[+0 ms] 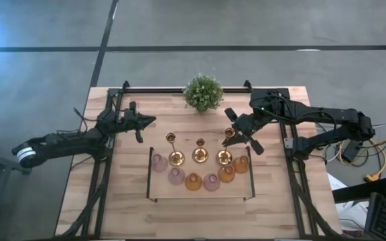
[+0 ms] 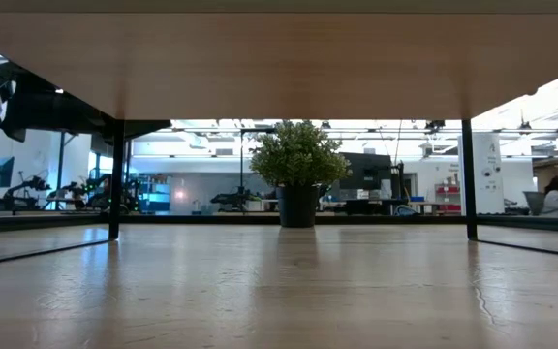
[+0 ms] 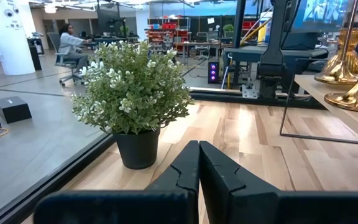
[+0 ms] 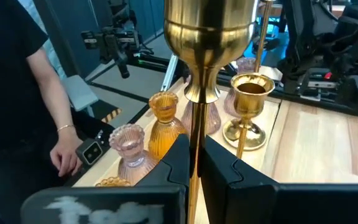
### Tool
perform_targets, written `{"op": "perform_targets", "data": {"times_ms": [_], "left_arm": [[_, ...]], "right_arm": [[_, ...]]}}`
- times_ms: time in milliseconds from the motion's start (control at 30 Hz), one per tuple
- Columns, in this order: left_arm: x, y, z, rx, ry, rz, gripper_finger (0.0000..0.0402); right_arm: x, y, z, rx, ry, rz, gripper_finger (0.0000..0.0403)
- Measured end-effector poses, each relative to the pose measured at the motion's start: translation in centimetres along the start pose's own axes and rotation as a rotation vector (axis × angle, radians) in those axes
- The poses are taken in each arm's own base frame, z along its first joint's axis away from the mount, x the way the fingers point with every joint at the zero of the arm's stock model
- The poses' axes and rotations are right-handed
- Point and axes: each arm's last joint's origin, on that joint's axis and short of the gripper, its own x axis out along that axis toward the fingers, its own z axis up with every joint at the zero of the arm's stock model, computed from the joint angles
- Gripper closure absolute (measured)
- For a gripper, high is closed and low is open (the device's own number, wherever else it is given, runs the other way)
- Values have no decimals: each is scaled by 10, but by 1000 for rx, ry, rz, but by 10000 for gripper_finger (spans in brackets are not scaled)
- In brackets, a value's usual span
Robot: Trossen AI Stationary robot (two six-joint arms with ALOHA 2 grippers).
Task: Pick & Place candle stick holders
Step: Put the gold candle holder on the shelf
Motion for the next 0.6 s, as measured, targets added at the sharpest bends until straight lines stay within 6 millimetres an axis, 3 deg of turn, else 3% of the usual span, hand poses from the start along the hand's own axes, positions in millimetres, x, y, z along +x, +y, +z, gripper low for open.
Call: {"op": "perform_targets", "data": {"times_ms": [600], "left_arm": [[0,0,0,0,0,0,389]], "right_arm": [[7,-2,-2,-19,6,3,392]]}}
